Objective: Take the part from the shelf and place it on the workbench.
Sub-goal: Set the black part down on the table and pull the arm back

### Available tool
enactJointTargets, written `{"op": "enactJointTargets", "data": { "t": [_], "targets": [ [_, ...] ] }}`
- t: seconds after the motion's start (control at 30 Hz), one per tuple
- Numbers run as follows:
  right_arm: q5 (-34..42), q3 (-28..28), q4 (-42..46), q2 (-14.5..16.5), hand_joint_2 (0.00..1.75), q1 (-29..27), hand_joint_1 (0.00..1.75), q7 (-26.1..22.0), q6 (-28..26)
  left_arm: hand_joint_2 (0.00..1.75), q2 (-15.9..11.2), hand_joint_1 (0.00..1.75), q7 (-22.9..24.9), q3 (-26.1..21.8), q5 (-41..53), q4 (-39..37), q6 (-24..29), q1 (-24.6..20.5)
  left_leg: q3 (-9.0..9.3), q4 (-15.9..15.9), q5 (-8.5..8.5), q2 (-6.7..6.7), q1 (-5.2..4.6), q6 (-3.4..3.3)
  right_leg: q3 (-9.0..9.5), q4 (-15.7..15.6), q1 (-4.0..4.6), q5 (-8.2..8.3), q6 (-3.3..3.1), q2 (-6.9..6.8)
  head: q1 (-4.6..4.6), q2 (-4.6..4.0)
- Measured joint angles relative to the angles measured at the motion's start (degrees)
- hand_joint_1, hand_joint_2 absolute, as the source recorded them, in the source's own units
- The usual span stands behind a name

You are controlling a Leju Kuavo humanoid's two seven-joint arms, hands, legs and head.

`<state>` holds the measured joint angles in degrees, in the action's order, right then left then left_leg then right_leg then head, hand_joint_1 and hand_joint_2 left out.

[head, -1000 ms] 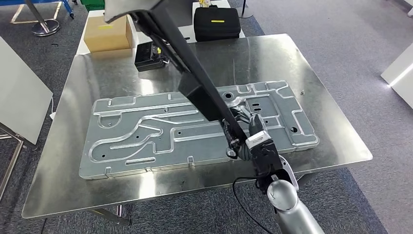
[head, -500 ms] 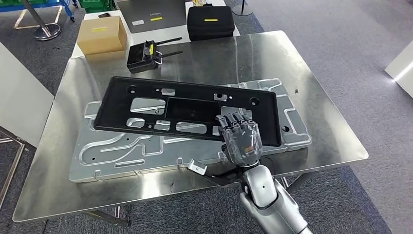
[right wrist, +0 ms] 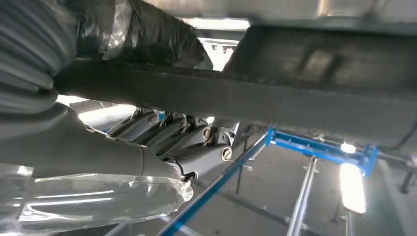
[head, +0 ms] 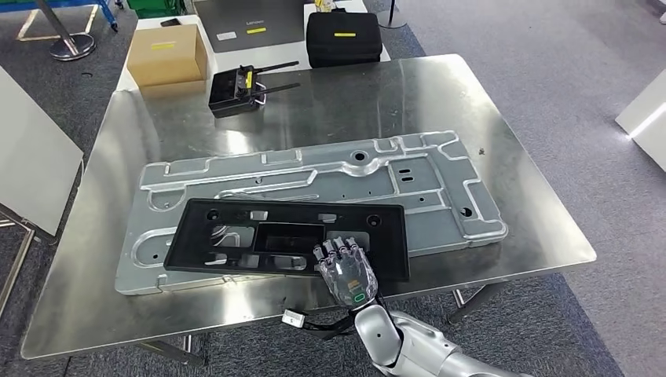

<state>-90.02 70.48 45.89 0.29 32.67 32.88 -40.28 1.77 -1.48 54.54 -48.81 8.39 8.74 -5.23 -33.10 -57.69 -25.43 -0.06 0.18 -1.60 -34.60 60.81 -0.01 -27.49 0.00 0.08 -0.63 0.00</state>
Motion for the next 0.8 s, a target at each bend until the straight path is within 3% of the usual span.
{"op": "enactJointTargets", "data": {
  "t": [0.1, 0.17, 0.2, 0.23, 0.27, 0.33, 0.47, 0.5, 0.57, 0.63, 0.67, 0.7, 0.73, 0.8],
  "targets": [
    [-0.01, 0.37, -2.76, 0.07, 1.75, 0.38, 1.75, 0.03, -0.01, 1.75, 0.04, 0.00, 0.05, 0.26, 0.04, 0.00, -0.07, -0.13, 0.47, 0.54, 0.22, 0.29, 0.11, -0.66, -4.10, 9.09, -0.22, -4.82, 0.51, 0.00, -0.05, 0.00],
    [-0.02, 0.56, -4.01, 0.14, 1.75, 0.50, 1.75, 0.04, 0.00, 1.75, 0.06, 0.00, 0.09, 0.44, 0.05, 0.00, -0.09, -0.11, 0.46, 0.52, 0.20, 0.38, 0.08, -0.69, -6.42, 13.82, -0.38, -6.19, 0.69, -0.03, -0.04, 0.00],
    [-0.02, 0.61, -4.52, 0.20, 1.75, 0.60, 1.75, 0.03, 0.01, 1.75, 0.08, 0.00, 0.10, 0.53, 0.06, 0.00, -0.08, -0.09, 0.48, 0.49, 0.20, 0.39, 0.08, -0.67, -6.06, 13.20, -0.46, -5.33, 0.73, -0.05, -0.05, 0.00],
    [-0.03, 0.61, -4.97, 0.26, 1.75, 0.72, 1.75, 0.02, 0.02, 1.75, 0.12, 0.00, 0.10, 0.67, 0.09, 0.00, -0.07, -0.09, 0.51, 0.42, 0.20, 0.38, 0.09, -0.63, -4.51, 10.41, -0.55, -3.65, 0.70, -0.07, -0.05, 0.00],
    [-0.02, 0.53, -5.32, 0.31, 1.75, 0.86, 1.75, 0.01, 0.03, 1.75, 0.17, 0.00, 0.08, 0.86, 0.18, 0.00, -0.04, -0.10, 0.54, 0.29, 0.17, 0.34, 0.09, -0.53, -2.22, 6.30, -0.63, -1.84, 0.59, -0.10, -0.06, 0.00],
    [-0.02, 0.17, -5.84, 0.43, 1.75, 1.01, 1.75, -0.05, 0.03, 1.75, 0.27, 0.00, -0.06, 1.24, 0.39, 0.00, 0.15, -0.12, 0.50, -0.09, -0.02, 0.17, -0.08, -0.05, 1.18, -0.17, -0.49, 0.12, 0.21, -0.10, -0.04, 0.00],
    [-0.02, -0.68, -6.39, 0.75, 0.00, 0.91, 0.00, -0.14, 0.03, 1.75, 0.32, 0.00, -0.40, 1.63, 0.75, 0.00, 0.53, -0.14, 0.47, -0.23, -0.07, -0.05, -0.02, 1.34, 1.89, -2.12, -0.29, 0.64, -0.99, -0.05, -0.02, 0.00],
    [-0.02, -0.85, -6.53, 0.82, 0.00, 0.80, 0.00, -0.17, 0.02, 1.75, 0.33, 0.00, -0.20, 1.76, 0.88, 0.00, 0.87, -0.14, 0.17, -0.94, -0.68, -0.07, 0.03, 1.64, 2.06, -2.43, -0.41, 0.90, -1.36, -0.10, -0.01, 0.00],
    [-0.02, -1.30, -6.83, 0.93, 0.00, 0.33, 0.00, -0.26, 0.02, 1.75, 0.34, 0.00, 0.46, 2.14, 1.05, 0.00, 1.88, -0.12, -2.07, -6.05, -3.95, -0.07, 0.26, 2.19, 2.18, -2.89, -0.62, 1.34, -1.85, -0.23, 0.03, 0.00],
    [-0.02, -1.96, -7.15, 0.93, 0.00, -0.16, 0.00, -0.36, 0.03, 0.87, 0.35, 0.00, 0.90, 2.45, 0.81, 0.00, 2.35, -0.05, -5.47, -13.72, -7.62, -0.05, 0.47, 2.65, 1.89, -2.89, -0.57, 1.47, -1.99, -0.23, 0.05, 0.00],
    [-0.02, -2.30, -7.30, 0.92, 0.00, -0.30, 0.00, -0.39, 0.03, 0.44, 0.34, 0.00, 0.95, 2.52, 0.65, 0.00, 2.25, 0.00, -6.41, -15.96, -8.18, -0.05, 0.53, 2.77, 1.80, -2.84, -0.53, 1.50, -2.00, -0.17, 0.05, 0.00],
    [-0.01, -2.67, -7.43, 0.92, 0.00, -0.37, 0.00, -0.43, 0.04, 0.00, 0.34, 0.00, 0.98, 2.57, 0.47, 0.00, 2.06, 0.05, -6.31, -16.01, -7.61, -0.04, 0.56, 2.81, 1.76, -2.78, -0.53, 1.52, -1.98, -0.08, 0.05, 0.00],
    [-0.02, -3.02, -7.54, 0.91, 0.00, -0.41, 0.00, -0.46, 0.04, 0.00, 0.33, 0.00, 1.00, 2.60, 0.28, 0.00, 1.85, 0.07, -5.02, -13.67, -6.05, -0.04, 0.59, 2.79, 1.76, -2.71, -0.53, 1.54, -1.93, 0.04, 0.05, 0.00],
    [-0.02, -3.87, -7.64, 0.91, 0.00, -0.41, 0.00, -0.48, 0.04, 0.00, 0.31, 0.00, 1.09, 2.66, 0.06, 0.00, 1.43, 0.02, -0.64, -5.40, -2.63, 0.00, 0.56, 2.50, 1.80, -2.51, -0.46, 1.56, -1.64, 0.30, 0.04, 0.00]
  ]
}}
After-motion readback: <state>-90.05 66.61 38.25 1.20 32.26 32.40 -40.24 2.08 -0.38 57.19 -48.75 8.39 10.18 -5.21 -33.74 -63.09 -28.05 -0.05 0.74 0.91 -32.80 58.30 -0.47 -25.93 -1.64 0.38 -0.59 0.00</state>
